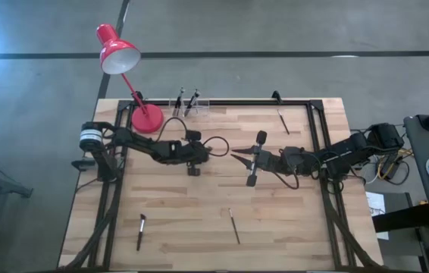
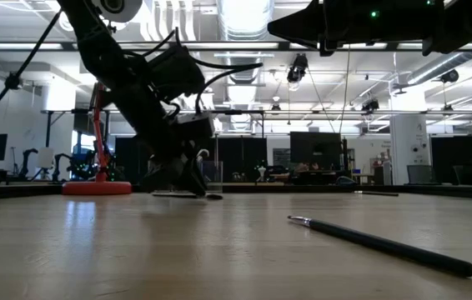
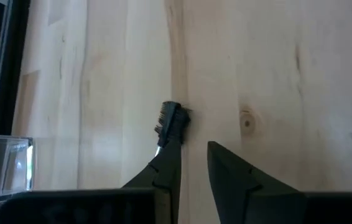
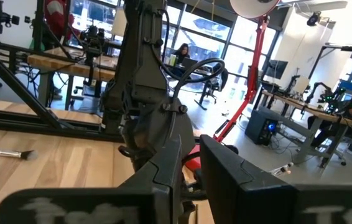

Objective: Pick & Place Makeup Supplies
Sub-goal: Put the makeup brush into the transparent organizer

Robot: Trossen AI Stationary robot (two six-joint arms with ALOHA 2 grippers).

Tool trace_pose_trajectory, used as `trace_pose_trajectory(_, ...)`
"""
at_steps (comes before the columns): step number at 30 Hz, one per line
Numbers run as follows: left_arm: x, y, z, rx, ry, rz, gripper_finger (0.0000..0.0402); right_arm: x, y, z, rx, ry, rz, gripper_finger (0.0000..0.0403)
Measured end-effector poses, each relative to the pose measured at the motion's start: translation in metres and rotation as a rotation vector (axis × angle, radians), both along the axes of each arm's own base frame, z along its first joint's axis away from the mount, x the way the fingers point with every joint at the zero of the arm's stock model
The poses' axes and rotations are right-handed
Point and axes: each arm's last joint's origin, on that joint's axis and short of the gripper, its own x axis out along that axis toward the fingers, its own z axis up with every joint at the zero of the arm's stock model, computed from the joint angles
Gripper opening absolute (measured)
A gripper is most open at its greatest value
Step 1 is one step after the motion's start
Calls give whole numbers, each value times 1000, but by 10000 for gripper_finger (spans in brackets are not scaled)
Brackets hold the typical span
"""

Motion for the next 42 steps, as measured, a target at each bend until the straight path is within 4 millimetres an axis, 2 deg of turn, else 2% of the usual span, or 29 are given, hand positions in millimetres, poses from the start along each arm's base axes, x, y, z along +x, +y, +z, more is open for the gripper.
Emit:
trace_pose_trajectory(21,4,15,6,-50,-118,42,90,0,0,0,1,-4,0,54)
trace_pose_trajectory(25,5,22,-3,-57,-86,67,90,0,0,0,1,-4,2,54)
trace_pose_trajectory(34,27,30,-14,-40,-59,70,89,0,0,0,0,-5,7,54)
trace_pose_trajectory(38,27,33,-14,-68,-28,86,71,0,0,0,0,-4,9,54)
trace_pose_trajectory(42,24,38,-15,-93,2,112,20,0,0,0,5,-6,9,54)
